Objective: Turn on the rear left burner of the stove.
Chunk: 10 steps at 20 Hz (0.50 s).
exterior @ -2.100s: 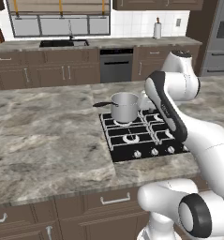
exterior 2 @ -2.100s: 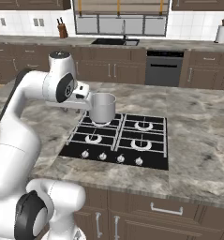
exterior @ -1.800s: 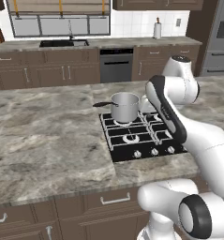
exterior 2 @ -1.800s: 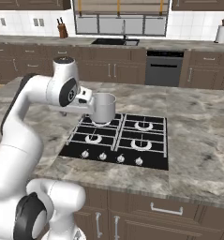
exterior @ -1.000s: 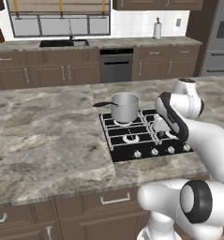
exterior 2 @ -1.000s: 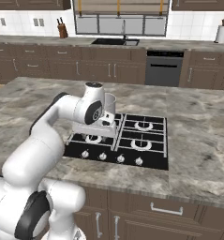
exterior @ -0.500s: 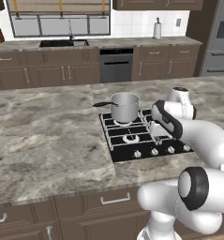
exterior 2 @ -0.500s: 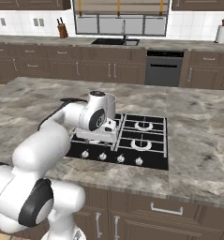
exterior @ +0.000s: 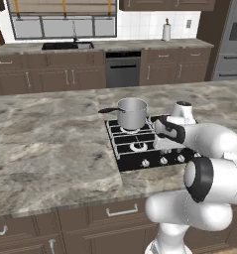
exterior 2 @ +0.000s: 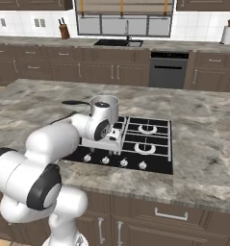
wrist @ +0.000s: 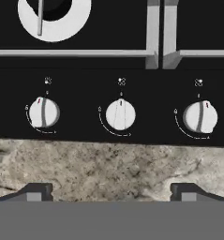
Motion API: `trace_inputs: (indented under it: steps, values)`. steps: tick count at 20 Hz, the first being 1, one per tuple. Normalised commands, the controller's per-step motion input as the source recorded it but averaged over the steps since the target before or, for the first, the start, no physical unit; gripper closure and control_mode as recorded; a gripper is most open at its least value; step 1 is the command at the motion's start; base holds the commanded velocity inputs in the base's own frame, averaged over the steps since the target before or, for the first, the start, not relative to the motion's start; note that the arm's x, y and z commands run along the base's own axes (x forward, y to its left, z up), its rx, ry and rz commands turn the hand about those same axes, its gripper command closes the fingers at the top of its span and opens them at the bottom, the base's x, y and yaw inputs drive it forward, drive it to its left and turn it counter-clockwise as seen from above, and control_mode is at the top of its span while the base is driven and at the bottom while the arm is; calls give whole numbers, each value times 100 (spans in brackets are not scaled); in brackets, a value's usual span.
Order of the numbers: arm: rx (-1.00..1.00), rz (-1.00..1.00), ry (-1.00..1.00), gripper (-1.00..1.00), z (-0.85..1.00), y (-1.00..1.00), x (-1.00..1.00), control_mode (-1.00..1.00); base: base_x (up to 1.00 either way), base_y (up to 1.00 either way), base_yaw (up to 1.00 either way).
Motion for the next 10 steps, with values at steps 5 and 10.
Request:
trace_inputs:
  steps: [5,10]
  values:
    - [0,0,7,-100,-29,0,27,-100,0,0,0]
    - [0,0,7,-100,-33,0,24,-100,0,0,0]
